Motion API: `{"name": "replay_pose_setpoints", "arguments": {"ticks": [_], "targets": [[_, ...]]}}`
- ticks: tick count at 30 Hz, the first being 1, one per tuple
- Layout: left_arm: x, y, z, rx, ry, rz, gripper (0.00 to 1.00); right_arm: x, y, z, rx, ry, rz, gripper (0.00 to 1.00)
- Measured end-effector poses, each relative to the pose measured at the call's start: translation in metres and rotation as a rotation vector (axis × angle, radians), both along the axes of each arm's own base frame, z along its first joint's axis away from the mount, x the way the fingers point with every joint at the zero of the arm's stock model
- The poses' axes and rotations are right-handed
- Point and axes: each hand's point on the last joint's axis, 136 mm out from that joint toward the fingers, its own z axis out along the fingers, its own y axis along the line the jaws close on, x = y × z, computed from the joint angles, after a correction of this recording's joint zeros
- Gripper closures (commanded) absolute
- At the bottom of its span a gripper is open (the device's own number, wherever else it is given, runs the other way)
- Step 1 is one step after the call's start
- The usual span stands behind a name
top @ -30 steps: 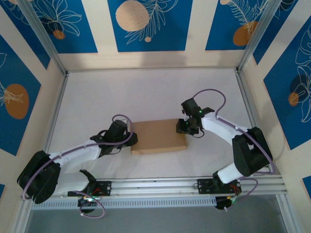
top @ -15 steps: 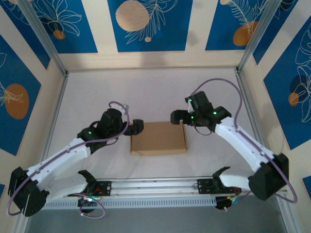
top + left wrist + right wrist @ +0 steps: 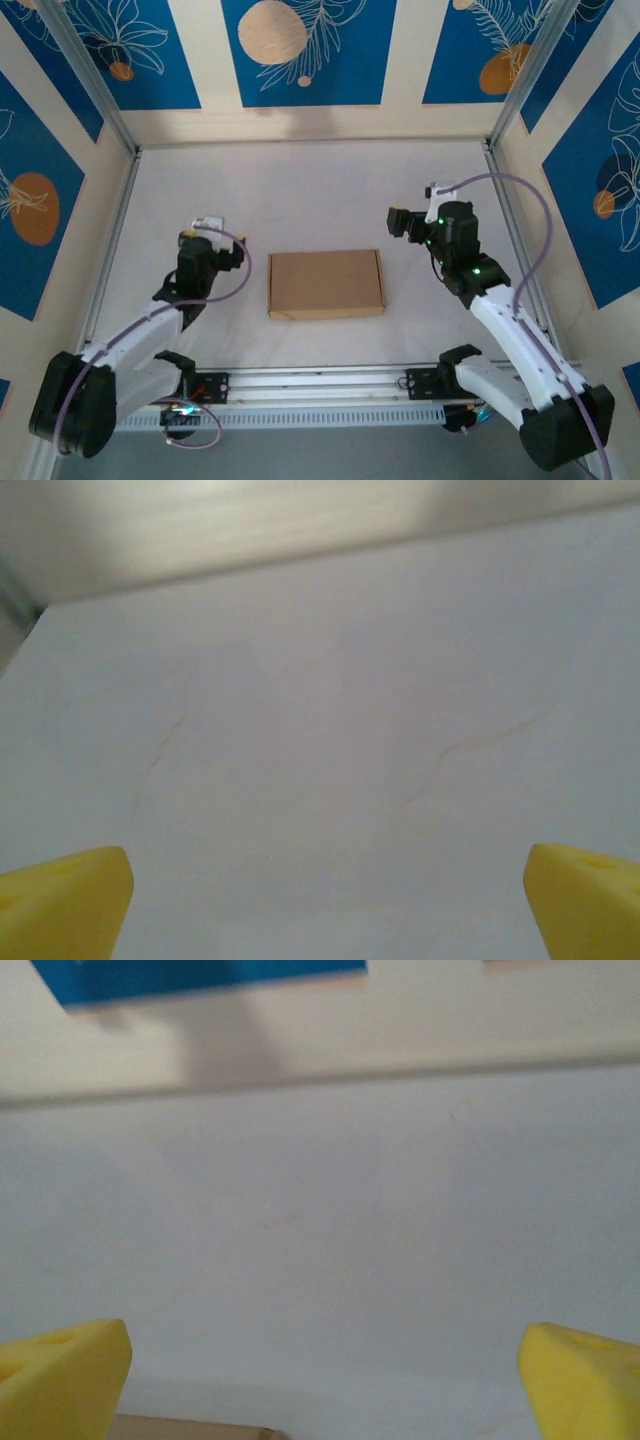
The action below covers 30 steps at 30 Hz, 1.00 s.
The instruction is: Fold the paper box
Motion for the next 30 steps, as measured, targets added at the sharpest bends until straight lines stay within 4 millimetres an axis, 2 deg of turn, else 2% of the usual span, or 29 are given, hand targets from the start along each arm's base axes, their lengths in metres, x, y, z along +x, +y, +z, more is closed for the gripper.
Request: {"name": "replay_pose_setpoints", "arguments": {"ticks": [3,6,8,12,16,19,21,24,30], "targets": [[0.001,0.024,-0.029,0.039,0.042,0.056,0.00,0.007,-0.025,-0.060,-0.049,0.038,-0.050,0.01],[0.014,0.036,-0.037,0.018,0.034,0.095,0.00,0.005,-0.051,-0.116,-0.066,0.101,-0.100,0.01],[0.021,0.040,-0.045,0.013,0.035,0.105,0.00,0.007,-0.060,-0.137,-0.067,0.117,-0.111,0.01],[0.037,0.037,-0.058,0.017,0.021,0.064,0.00,0.015,-0.066,-0.158,-0.022,0.060,-0.093,0.01],[0.044,0.047,-0.077,-0.022,0.041,0.054,0.00,0.031,-0.066,-0.163,0.012,0.006,-0.067,0.01],[0.056,0.047,-0.065,-0.046,0.015,0.030,0.00,0.044,-0.058,-0.173,0.024,0.035,-0.025,0.01],[0.065,0.043,-0.055,-0.057,-0.016,0.008,0.00,0.058,-0.054,-0.162,0.028,0.011,-0.006,0.01],[0.066,0.039,-0.052,-0.064,-0.023,-0.010,0.00,0.071,-0.052,-0.144,0.031,-0.037,0.005,0.01],[0.066,0.038,-0.053,-0.067,-0.020,-0.016,0.00,0.071,-0.045,-0.143,0.018,-0.040,0.022,0.01]]}}
